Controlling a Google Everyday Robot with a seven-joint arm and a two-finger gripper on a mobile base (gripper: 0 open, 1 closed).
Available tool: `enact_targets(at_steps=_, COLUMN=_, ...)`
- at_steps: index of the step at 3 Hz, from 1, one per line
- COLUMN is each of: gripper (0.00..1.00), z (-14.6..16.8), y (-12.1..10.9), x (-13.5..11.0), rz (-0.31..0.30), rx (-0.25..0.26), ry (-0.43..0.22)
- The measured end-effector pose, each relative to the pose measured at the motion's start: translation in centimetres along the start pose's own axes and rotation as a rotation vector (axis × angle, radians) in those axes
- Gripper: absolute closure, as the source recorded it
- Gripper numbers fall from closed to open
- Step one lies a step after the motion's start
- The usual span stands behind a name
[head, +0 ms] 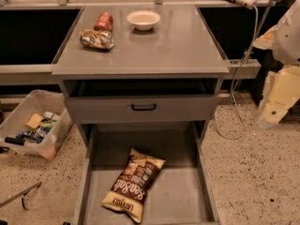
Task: Pick brown chip bag from middle drawer and place on counter
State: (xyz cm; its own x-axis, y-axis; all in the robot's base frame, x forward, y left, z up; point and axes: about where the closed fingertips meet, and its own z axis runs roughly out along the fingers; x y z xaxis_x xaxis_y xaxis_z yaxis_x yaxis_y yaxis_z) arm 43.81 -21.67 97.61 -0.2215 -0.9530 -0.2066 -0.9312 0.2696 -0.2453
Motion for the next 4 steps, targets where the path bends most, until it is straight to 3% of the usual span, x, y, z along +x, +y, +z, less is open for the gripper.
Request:
enact_targets(at_steps=1, gripper=0.0, z=0.0, y=0.0, x=0.0, rz=0.0, rx=0.0, ry=0.0)
enact_targets(at_steps=2, gripper=0.0, z=2.2, y=0.8, x=0.0, rz=-0.015, rx=-0.007, ry=0.005)
enact_targets(at_steps=3, gripper=0.0, z=7.0, y=3.4, x=0.6, rz=-0.07, rx=-0.02, ry=-0.022)
enact_targets(at_steps=4, gripper=0.0, z=15.6, y=6.6, x=2.1, rz=-0.071, rx=-0.094, ry=-0.09)
